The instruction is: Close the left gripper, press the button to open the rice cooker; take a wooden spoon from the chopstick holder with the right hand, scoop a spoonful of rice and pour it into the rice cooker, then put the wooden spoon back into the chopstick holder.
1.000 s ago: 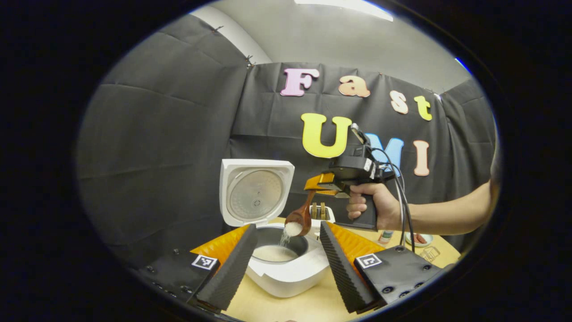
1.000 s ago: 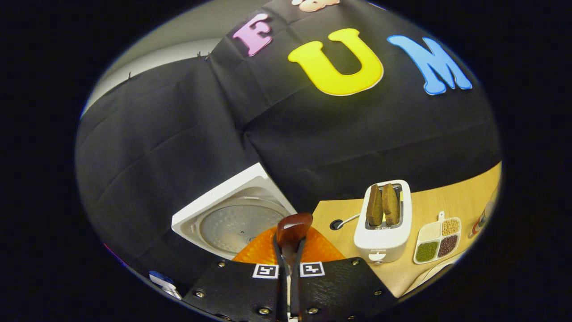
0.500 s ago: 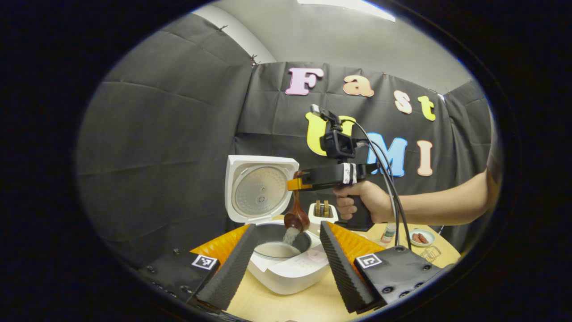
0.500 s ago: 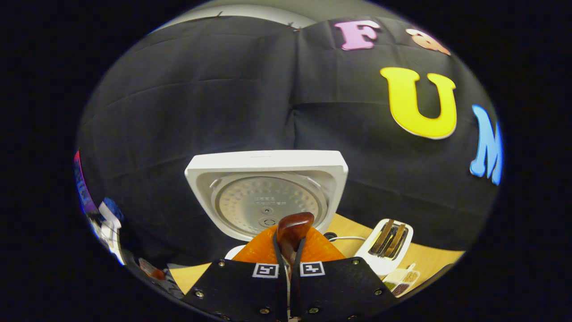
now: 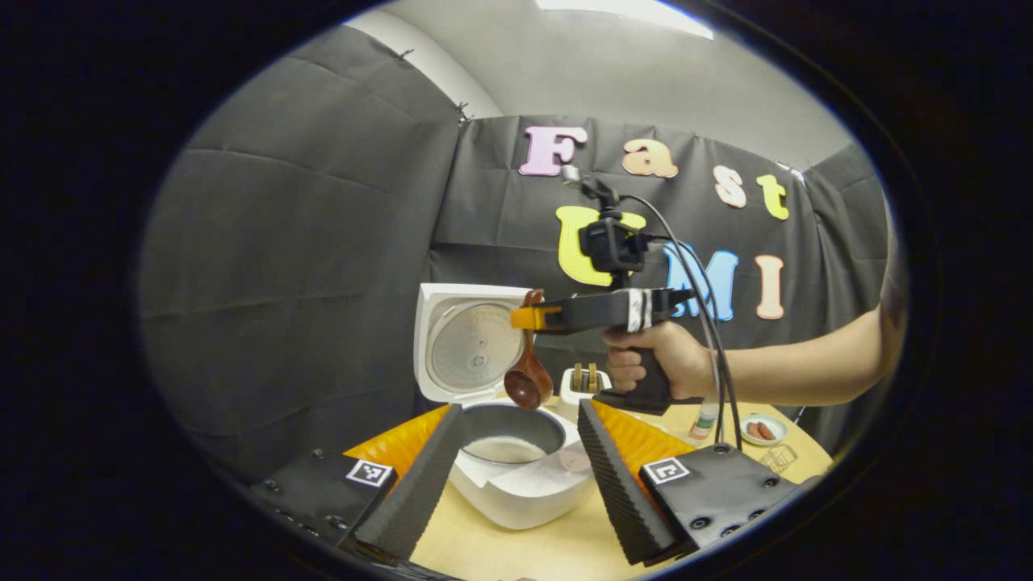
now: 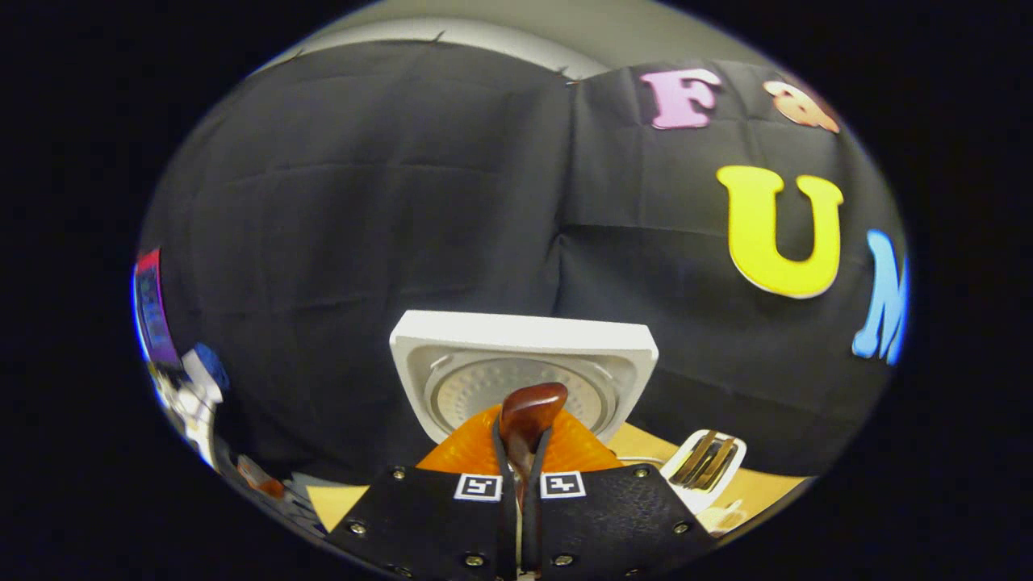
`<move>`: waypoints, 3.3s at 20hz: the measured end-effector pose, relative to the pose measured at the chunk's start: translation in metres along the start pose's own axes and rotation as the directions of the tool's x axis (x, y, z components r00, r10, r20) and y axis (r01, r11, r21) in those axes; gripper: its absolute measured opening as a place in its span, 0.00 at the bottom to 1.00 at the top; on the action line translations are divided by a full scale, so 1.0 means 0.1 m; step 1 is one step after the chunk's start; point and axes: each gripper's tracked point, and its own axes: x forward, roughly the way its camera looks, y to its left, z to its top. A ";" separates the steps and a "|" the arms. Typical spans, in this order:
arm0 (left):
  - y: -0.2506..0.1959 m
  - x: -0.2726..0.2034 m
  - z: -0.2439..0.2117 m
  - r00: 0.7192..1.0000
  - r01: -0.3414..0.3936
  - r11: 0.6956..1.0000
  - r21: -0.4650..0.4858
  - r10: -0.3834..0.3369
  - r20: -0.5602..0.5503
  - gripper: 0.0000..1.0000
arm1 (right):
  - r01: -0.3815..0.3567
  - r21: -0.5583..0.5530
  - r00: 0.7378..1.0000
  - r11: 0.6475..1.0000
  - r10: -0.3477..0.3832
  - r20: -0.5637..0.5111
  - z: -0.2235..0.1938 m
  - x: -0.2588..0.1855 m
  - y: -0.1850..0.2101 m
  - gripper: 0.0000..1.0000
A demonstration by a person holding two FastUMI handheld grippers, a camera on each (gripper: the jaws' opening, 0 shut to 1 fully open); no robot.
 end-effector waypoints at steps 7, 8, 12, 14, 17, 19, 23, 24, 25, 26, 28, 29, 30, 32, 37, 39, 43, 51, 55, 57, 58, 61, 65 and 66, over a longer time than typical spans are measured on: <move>-0.25 0.06 0.03 0.997 0.075 0.997 0.018 -0.075 0.010 0.96 | 0.010 0.529 0.997 0.849 -0.049 0.059 0.07 -0.47 -0.74 0.03; -0.33 0.09 0.04 0.996 0.087 0.996 0.027 -0.087 0.009 0.97 | 0.000 0.563 0.997 0.826 -0.043 0.063 0.06 -0.55 -0.83 0.03; -0.62 0.14 0.04 0.992 0.127 0.991 0.045 -0.126 -0.008 0.96 | 0.016 0.640 0.994 0.769 -0.083 0.076 -0.01 -1.02 -1.20 0.03; -0.75 0.13 0.05 0.990 0.138 0.989 0.059 -0.137 -0.013 0.97 | 0.027 0.665 0.990 0.747 -0.112 0.086 -0.04 -1.27 -1.35 0.03; -0.93 0.16 0.03 0.988 0.151 0.986 0.068 -0.149 -0.025 0.96 | 0.046 0.693 0.982 0.719 -0.159 0.100 -0.10 -1.64 -1.58 0.03; -1.07 0.19 0.05 0.986 0.168 0.984 0.065 -0.166 -0.028 0.97 | 0.069 0.699 0.976 0.712 -0.192 0.100 -0.13 -1.92 -1.73 0.03; -1.34 0.26 0.13 0.980 0.200 0.978 0.055 -0.199 -0.020 0.96 | 0.126 0.689 0.961 0.714 -0.261 0.095 -0.22 -2.42 -2.08 0.03; -1.43 0.27 0.14 0.978 0.209 0.976 0.052 -0.209 -0.019 0.96 | 0.136 0.684 0.956 0.717 -0.276 0.098 -0.22 -2.55 -2.14 0.03; -1.51 0.29 0.14 0.976 0.219 0.974 0.052 -0.218 -0.019 0.96 | 0.151 0.683 0.951 0.715 -0.294 0.097 -0.24 -2.69 -2.21 0.03; -1.60 0.32 0.13 0.973 0.229 0.972 0.053 -0.228 -0.021 0.97 | 0.166 0.682 0.945 0.713 -0.312 0.095 -0.27 -2.82 -2.29 0.03; -1.78 0.33 0.12 0.968 0.252 0.966 0.057 -0.251 -0.025 0.97 | 0.195 0.689 0.933 0.698 -0.350 0.089 -0.36 -3.07 -2.44 0.03; -1.87 0.34 0.12 0.965 0.263 0.963 0.061 -0.262 -0.026 0.97 | 0.210 0.693 0.926 0.690 -0.368 0.085 -0.41 -3.20 -2.52 0.03; -1.97 0.34 0.12 0.962 0.274 0.960 0.063 -0.273 -0.027 0.97 | 0.226 0.695 0.919 0.683 -0.385 0.080 -0.46 -3.33 -2.58 0.03; -2.14 0.35 0.10 0.957 0.290 0.955 0.057 -0.289 -0.035 0.97 | 0.259 0.700 0.906 0.666 -0.419 0.063 -0.57 -3.56 -2.71 0.03; -2.43 0.34 0.15 0.953 0.303 0.953 0.016 -0.303 -0.026 0.97 | 0.327 0.718 0.868 0.614 -0.496 0.028 -0.81 -4.02 -3.00 0.03; -2.49 0.34 0.14 0.954 0.298 0.955 0.017 -0.297 -0.028 0.96 | 0.349 0.728 0.853 0.590 -0.522 0.014 -0.90 -4.19 -3.11 0.03; -2.59 0.32 0.12 0.957 0.288 0.957 -0.008 -0.289 -0.034 0.96 | 0.454 0.716 0.799 0.530 -0.599 -0.062 -1.22 -4.55 -3.32 0.03; -2.74 0.23 0.06 0.953 0.296 0.955 -0.008 -0.295 -0.066 0.97 | 0.622 0.649 0.696 0.439 -0.689 -0.201 -1.82 -5.05 -3.54 0.03; -2.75 0.17 0.07 0.955 0.287 0.958 0.002 -0.286 -0.076 0.97 | 0.677 0.604 0.660 0.420 -0.709 -0.247 -2.06 -5.10 -3.54 0.03; -2.76 0.14 0.10 0.955 0.288 0.957 0.015 -0.287 -0.074 0.96 | 0.691 0.591 0.653 0.417 -0.711 -0.262 -2.17 -5.07 -3.52 0.03; -2.76 0.12 0.08 0.956 0.286 0.958 0.022 -0.283 -0.076 0.96 | 0.703 0.577 0.647 0.417 -0.711 -0.275 -2.24 -5.05 -3.52 0.03; -2.72 0.08 0.14 0.960 0.275 0.961 0.039 -0.272 -0.069 0.97 | 0.721 0.546 0.643 0.426 -0.704 -0.300 -2.41 -4.97 -3.50 0.03; -2.63 0.02 0.11 0.965 0.255 0.965 0.056 -0.250 -0.083 0.96 | 0.748 0.510 0.627 0.424 -0.704 -0.335 -2.59 -4.84 -3.48 0.03; -2.60 0.01 0.13 0.967 0.247 0.967 0.060 -0.242 -0.083 0.97 | 0.755 0.497 0.622 0.427 -0.707 -0.337 -2.63 -4.81 -3.49 0.03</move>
